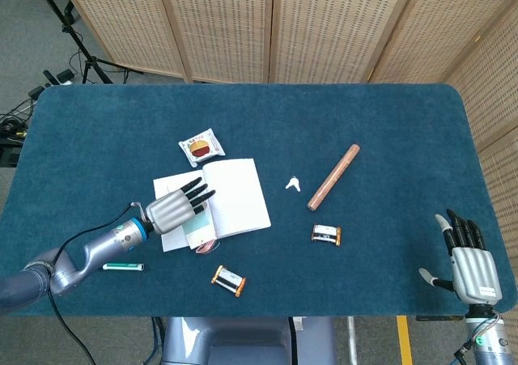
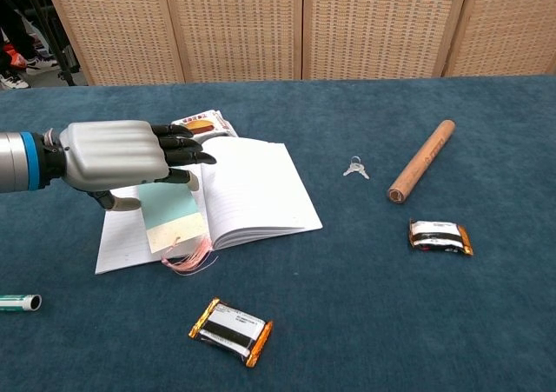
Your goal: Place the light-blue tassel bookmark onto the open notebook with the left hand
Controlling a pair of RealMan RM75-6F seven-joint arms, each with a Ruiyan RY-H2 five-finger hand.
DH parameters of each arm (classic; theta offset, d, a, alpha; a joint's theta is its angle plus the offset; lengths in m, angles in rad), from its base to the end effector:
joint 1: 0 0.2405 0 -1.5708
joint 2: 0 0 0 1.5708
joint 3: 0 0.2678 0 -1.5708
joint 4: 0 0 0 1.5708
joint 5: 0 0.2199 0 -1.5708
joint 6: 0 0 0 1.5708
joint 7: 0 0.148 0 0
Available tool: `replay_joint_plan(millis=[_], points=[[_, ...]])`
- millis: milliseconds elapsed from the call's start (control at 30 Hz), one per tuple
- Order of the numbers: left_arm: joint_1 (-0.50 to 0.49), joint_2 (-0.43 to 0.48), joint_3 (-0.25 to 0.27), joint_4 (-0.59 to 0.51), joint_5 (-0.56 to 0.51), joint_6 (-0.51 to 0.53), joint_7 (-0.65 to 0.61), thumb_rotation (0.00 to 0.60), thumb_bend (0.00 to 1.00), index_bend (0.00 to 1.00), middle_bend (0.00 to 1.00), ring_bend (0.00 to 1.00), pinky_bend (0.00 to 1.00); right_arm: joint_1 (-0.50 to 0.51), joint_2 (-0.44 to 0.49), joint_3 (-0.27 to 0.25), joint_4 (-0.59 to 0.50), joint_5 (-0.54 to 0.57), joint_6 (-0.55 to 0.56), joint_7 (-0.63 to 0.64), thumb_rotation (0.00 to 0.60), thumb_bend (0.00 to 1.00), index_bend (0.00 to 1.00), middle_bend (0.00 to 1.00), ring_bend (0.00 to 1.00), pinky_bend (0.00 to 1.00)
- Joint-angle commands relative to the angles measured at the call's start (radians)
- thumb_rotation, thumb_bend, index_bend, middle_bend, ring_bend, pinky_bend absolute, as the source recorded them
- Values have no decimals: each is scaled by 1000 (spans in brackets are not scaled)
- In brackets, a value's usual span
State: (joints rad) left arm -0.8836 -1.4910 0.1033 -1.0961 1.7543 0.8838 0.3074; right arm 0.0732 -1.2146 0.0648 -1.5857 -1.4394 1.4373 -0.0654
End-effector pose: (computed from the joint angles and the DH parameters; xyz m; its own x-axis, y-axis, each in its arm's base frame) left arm -0.1999 0.3731 -0.0259 0.9151 -0.1935 0.3539 0.0822 -0.7695 -0.6333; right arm -0.3332 -0.1855 0.1238 0.3827 -0.0480 0.9226 -0.9211 0.0579 0.3850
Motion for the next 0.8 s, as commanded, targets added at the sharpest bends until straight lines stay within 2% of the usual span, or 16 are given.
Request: replay_joint_plan(millis=[33, 800], points=[[-3, -7, 2, 11, 3, 1, -4, 600, 339, 502, 0, 0, 0, 1, -1, 0, 1, 2, -2, -2, 600, 156, 0, 0, 0, 0], [-11, -31, 16, 92, 17, 24, -23, 600, 327, 483, 0, 0, 0, 0, -18, 8, 14, -3, 16, -6, 600, 156, 0, 0, 0, 0]])
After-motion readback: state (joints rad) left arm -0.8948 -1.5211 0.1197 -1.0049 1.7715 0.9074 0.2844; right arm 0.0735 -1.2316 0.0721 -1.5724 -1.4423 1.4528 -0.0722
